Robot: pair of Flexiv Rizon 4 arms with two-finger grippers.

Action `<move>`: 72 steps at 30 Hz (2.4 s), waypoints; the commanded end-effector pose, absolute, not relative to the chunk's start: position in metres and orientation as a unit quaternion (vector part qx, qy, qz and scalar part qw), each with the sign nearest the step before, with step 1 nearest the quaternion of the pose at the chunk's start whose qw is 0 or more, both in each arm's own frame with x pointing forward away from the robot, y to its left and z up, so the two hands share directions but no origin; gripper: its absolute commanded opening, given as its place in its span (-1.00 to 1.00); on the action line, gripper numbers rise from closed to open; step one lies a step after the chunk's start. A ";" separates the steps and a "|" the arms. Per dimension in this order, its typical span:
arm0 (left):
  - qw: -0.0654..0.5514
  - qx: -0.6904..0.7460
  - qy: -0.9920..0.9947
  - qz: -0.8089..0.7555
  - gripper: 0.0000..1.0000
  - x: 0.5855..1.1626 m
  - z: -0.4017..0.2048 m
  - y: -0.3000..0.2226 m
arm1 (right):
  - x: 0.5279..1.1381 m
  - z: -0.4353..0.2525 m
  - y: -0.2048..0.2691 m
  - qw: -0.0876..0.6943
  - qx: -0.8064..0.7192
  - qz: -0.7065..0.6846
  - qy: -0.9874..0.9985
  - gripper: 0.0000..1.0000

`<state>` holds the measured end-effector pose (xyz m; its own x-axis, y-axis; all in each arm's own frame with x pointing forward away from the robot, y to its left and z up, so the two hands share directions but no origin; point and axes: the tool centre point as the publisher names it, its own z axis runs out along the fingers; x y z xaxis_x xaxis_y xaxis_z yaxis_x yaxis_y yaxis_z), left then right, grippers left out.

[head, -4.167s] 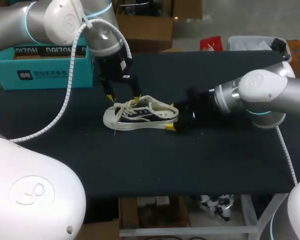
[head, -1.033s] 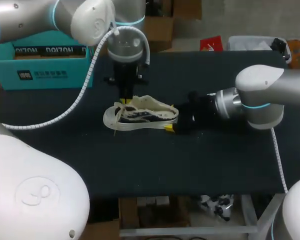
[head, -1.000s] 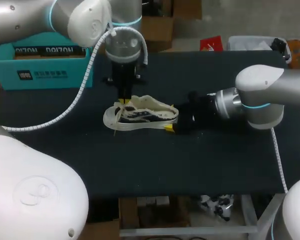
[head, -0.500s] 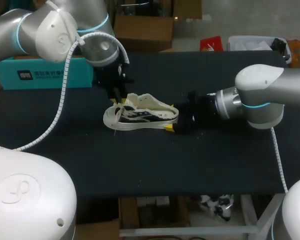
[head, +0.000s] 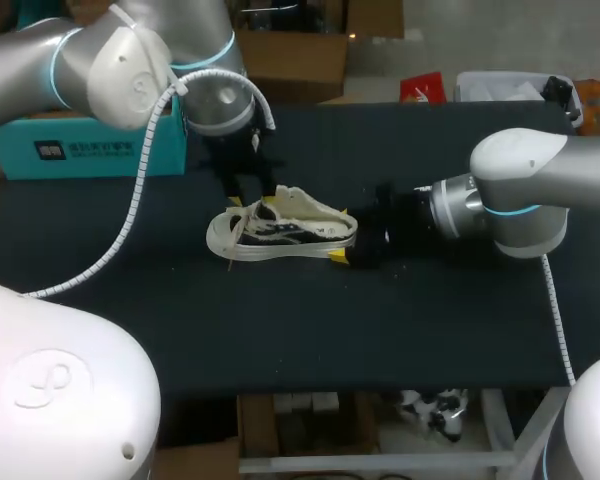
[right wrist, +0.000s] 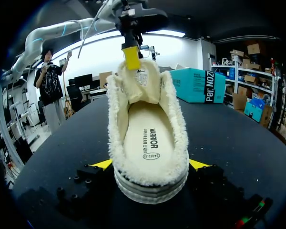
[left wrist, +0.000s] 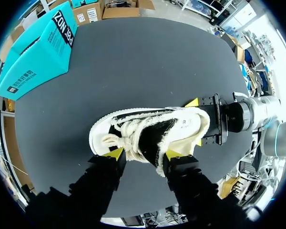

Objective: Open the shoe tongue, take the insole out of the shoe, put the insole back into the shoe, and pack the shoe into the shoebox

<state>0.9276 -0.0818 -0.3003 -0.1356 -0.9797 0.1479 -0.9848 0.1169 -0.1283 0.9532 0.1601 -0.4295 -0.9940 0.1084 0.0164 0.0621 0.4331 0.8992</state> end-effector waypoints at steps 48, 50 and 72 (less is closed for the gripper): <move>-0.088 0.534 -0.816 0.204 -1.00 0.901 -0.214 -0.083 | 0.955 -0.433 0.158 0.021 0.049 0.532 0.845 -1.00; -0.099 0.493 -0.843 0.188 -1.00 0.902 -0.213 -0.092 | 0.955 -0.433 0.158 0.021 0.049 0.532 0.845 -1.00; 0.113 0.090 -0.981 0.127 -1.00 0.926 -0.227 -0.105 | 0.955 -0.433 0.158 0.021 0.049 0.532 0.845 -1.00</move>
<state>0.9178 -0.1039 -0.2288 -0.8831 -0.4616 0.0834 -0.4640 0.8334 -0.3004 0.9537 0.1613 -0.4299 -0.9940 0.1081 0.0163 0.0618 0.4329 0.8993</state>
